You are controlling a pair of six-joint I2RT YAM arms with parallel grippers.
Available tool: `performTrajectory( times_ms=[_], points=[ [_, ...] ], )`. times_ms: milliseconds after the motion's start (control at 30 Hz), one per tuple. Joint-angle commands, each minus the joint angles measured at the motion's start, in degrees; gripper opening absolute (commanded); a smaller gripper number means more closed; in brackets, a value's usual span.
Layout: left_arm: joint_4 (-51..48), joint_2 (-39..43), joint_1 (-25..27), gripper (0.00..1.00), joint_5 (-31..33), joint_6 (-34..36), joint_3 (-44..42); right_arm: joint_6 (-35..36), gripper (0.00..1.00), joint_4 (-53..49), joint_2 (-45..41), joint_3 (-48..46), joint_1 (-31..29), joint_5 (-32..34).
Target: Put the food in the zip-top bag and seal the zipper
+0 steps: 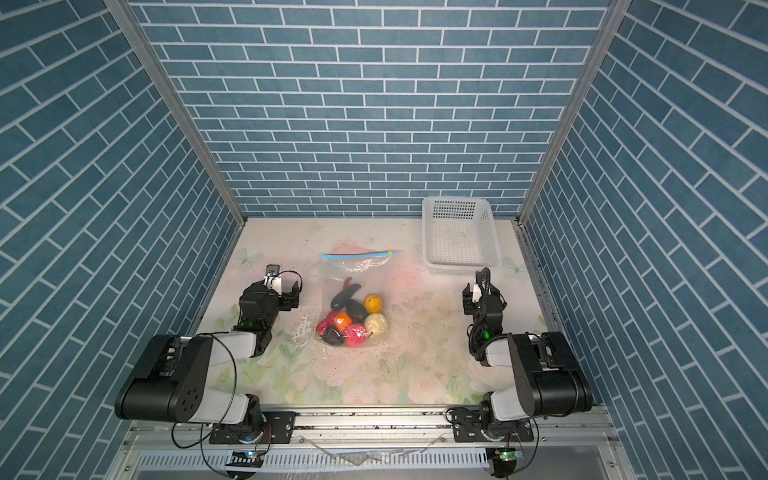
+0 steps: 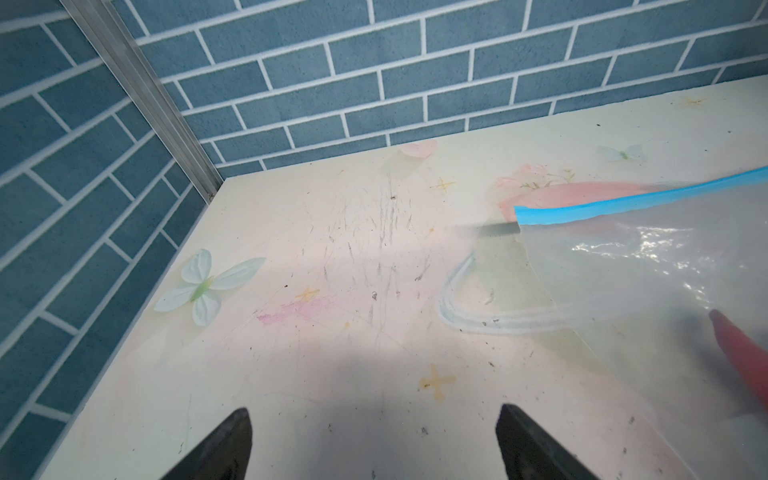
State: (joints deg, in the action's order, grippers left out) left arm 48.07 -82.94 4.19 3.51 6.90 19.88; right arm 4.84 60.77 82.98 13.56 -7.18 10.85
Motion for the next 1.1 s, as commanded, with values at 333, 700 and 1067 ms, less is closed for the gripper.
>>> performTrajectory(
  times_ms=[333, 700, 1067],
  points=[
    [4.3, -4.54, -0.49, 0.94, 1.08, -0.64, 0.74, -4.14, 0.64, 0.54, 1.73, 1.43, 3.49, 1.47],
    [1.91, -4.6, -0.93, 0.99, 1.43, -1.71, 2.04, -5.81, 0.64, 0.35, 5.54, 3.47, 4.46, 3.25],
    [0.33, -4.69, -2.34, 0.99, -1.03, -2.59, 2.77, -7.52, 0.79, -10.61, 5.44, 8.7, 7.97, -5.24]
  ],
)
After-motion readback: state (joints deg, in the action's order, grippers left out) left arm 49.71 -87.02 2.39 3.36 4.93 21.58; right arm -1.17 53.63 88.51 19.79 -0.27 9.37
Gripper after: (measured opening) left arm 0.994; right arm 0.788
